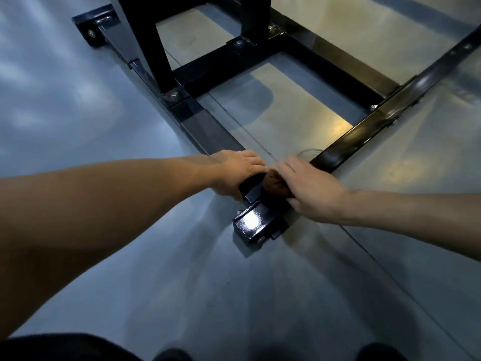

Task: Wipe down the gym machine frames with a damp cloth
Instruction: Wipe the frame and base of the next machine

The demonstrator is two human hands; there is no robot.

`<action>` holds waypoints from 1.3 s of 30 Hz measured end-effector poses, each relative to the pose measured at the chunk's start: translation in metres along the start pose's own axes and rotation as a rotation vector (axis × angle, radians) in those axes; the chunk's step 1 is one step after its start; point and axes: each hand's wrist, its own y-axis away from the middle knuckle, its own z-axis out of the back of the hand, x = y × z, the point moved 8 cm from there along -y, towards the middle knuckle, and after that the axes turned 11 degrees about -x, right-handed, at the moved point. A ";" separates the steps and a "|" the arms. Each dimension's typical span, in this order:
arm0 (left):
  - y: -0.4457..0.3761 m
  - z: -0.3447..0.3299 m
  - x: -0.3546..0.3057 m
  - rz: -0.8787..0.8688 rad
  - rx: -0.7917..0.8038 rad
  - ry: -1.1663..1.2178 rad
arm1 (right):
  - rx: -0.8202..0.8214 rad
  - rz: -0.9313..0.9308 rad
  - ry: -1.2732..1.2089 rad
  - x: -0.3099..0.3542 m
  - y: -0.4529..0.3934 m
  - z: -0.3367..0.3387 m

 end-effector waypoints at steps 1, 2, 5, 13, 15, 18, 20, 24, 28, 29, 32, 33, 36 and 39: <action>0.001 0.000 0.000 0.004 -0.004 0.005 | 0.035 0.083 -0.037 0.023 0.005 -0.011; 0.002 -0.001 0.001 0.007 -0.004 0.010 | 0.074 0.176 -0.053 0.043 0.014 -0.020; 0.004 -0.004 0.002 0.014 0.016 0.027 | 0.176 0.379 -0.014 0.061 0.047 -0.029; 0.000 -0.006 0.006 0.021 0.026 -0.003 | -0.050 0.048 0.086 -0.003 0.014 0.004; 0.000 -0.003 0.006 0.020 0.018 -0.010 | 0.014 0.104 -0.021 0.033 0.013 -0.012; 0.002 -0.004 0.005 0.025 0.029 -0.017 | 0.162 0.343 0.002 0.077 0.029 -0.031; 0.001 -0.004 0.003 0.032 0.036 -0.014 | 0.161 0.404 0.072 0.075 0.036 -0.025; 0.002 -0.002 0.002 0.015 0.015 0.036 | 0.026 0.166 0.071 0.033 0.006 0.001; 0.002 -0.005 0.004 0.003 0.016 0.031 | 0.063 0.243 0.002 0.064 0.002 -0.020; 0.004 -0.006 0.004 0.003 0.030 0.019 | 0.109 0.286 0.009 0.076 0.007 -0.029; 0.006 -0.007 0.003 0.028 0.051 0.022 | 0.180 0.427 0.024 0.086 0.022 -0.033; 0.006 -0.007 0.003 0.036 0.050 0.022 | 0.188 0.420 0.011 0.077 0.024 -0.028; 0.006 -0.006 0.004 0.025 0.043 0.019 | 0.151 0.141 -0.063 0.019 0.018 -0.007; 0.005 -0.006 0.005 0.026 0.038 0.021 | 0.067 -0.108 -0.037 -0.034 0.011 0.017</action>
